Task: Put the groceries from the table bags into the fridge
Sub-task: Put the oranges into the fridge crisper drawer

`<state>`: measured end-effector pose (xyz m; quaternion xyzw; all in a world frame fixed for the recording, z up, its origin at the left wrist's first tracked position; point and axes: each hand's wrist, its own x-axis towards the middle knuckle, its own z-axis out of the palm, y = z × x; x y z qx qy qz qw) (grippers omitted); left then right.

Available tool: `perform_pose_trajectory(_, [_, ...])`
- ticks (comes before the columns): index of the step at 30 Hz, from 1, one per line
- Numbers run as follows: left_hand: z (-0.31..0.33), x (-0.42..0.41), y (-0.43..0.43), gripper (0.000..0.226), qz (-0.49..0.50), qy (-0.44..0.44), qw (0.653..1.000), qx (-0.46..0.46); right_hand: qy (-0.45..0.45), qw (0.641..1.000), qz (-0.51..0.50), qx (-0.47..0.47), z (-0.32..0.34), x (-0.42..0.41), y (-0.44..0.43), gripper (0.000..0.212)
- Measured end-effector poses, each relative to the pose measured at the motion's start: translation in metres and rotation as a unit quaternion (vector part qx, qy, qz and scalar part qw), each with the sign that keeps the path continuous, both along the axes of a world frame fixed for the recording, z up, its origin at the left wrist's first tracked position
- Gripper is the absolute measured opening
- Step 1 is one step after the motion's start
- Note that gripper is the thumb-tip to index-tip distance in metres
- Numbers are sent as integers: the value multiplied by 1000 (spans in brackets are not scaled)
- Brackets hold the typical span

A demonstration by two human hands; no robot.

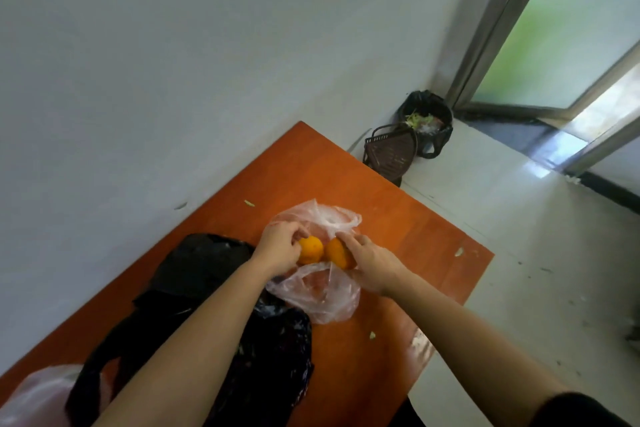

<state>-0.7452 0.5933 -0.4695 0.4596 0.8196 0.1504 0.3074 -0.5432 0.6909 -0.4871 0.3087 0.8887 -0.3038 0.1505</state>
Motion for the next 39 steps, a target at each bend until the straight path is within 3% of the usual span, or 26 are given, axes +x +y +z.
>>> perform_pose_trajectory(5, [-15, 11, 9, 57, -14, 65, 990, -122, -45, 999, -4, -4, -7, 12, 0, 87])
perform_pose_trajectory(9, [-27, 14, 15, 66, -56, 115, 968, -217, -66, 998, -5, -9, -18, 18, 6, 87])
perform_pose_trajectory(12, [-32, 12, 15, 74, -53, 106, 970, -210, -60, 998, 1, -24, -20, 17, 12, 90])
perform_pose_trajectory(18, [4, 4, 8, 74, -24, 79, 993, -90, -61, 998, -13, -7, 3, 4, 23, 79])
perform_pose_trajectory(25, [87, 1, -18, 69, 7, 93, 994, 60, 28, 994, -70, 76, 73, 10, 17, 86])
perform_pose_trajectory(32, [159, 53, -35, 66, -19, 176, 937, 300, 181, 943, -202, 192, 144, 94, -26, 83])
perform_pose_trajectory(39, [261, 196, 13, 68, -112, 104, 884, 442, 236, 862, -345, 287, 237, 250, -58, 82])
